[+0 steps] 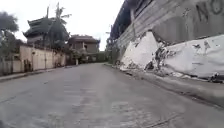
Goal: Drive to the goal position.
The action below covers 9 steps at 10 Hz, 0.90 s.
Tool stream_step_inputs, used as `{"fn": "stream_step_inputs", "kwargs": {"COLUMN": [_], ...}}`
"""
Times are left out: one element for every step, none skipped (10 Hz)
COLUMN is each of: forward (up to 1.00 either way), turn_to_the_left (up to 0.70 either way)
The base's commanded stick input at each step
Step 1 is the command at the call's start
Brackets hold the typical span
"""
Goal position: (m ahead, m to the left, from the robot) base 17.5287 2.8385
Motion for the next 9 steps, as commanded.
{"fn": "stream_step_inputs", "kwargs": {"forward": [1.00, 1.00, 1.00, 1.00, 1.00, 1.00, 1.00, 1.00, 1.00], "turn_to_the_left": [0.03, 0.03, 0.03, 0.03, 0.03, 0.03, 0.03, -0.28, -0.37]}}
